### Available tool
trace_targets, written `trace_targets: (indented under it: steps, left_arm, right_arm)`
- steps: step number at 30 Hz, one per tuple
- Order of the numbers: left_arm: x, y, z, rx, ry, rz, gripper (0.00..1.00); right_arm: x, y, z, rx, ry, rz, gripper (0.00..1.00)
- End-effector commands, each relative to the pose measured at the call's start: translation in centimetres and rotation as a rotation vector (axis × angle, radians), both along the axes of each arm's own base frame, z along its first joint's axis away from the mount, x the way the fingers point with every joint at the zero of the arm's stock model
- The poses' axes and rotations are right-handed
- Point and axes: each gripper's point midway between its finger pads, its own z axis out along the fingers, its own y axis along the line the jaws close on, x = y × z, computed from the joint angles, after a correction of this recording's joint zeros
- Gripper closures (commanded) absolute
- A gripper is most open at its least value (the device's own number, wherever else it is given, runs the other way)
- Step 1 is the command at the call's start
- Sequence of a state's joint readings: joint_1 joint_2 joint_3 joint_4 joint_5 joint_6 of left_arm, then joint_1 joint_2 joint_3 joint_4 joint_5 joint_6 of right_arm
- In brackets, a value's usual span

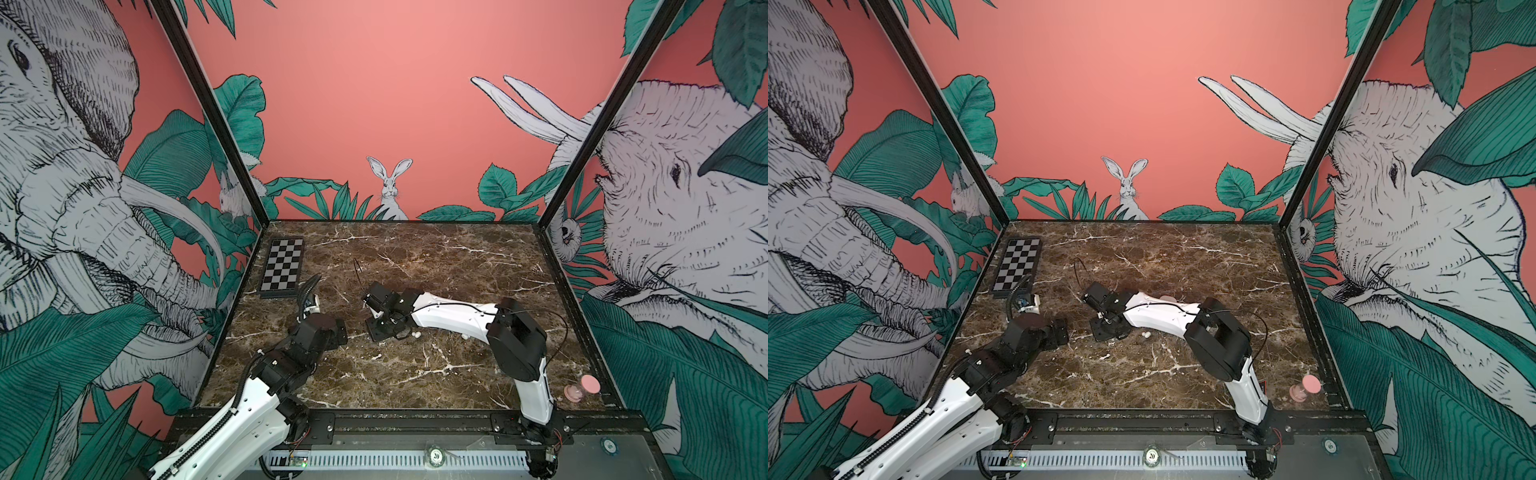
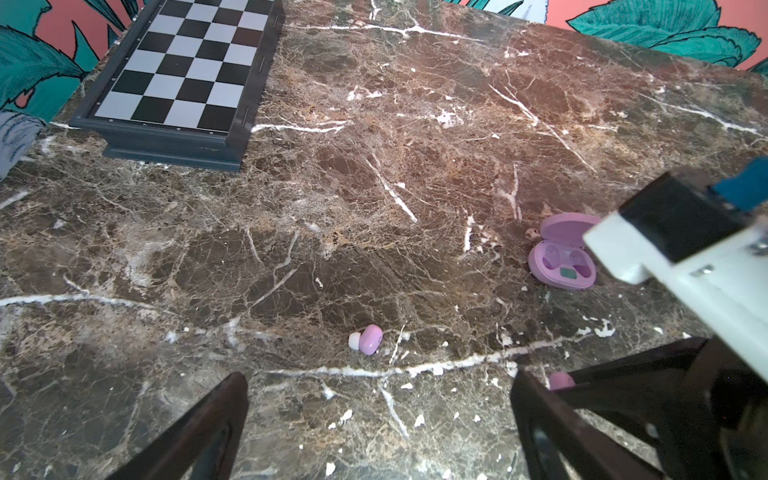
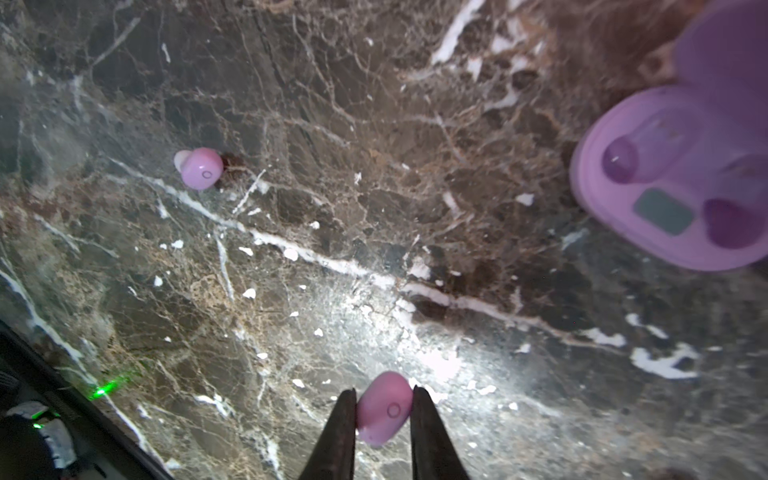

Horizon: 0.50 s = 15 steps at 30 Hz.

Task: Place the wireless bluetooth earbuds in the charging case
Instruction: 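Carry the pink earbud over the open pink case with the right gripper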

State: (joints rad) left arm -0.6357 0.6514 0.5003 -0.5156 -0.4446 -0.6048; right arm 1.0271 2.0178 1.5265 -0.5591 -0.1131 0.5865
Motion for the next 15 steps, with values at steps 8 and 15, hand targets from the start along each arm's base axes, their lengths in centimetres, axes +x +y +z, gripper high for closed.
trace_targets:
  steps: [8,15]
  left_arm:
    - [0.2,0.0,-0.5,0.004,0.006,0.002,0.01]
    - [0.2,0.0,-0.5,0.005,0.008,0.000,0.01]
  right_arm:
    - [2.8,-2.7,2.1,-0.156,-0.251,0.171,0.78]
    - [4.5,-3.9,2.2,-0.218,-0.320,0.212,0.77]
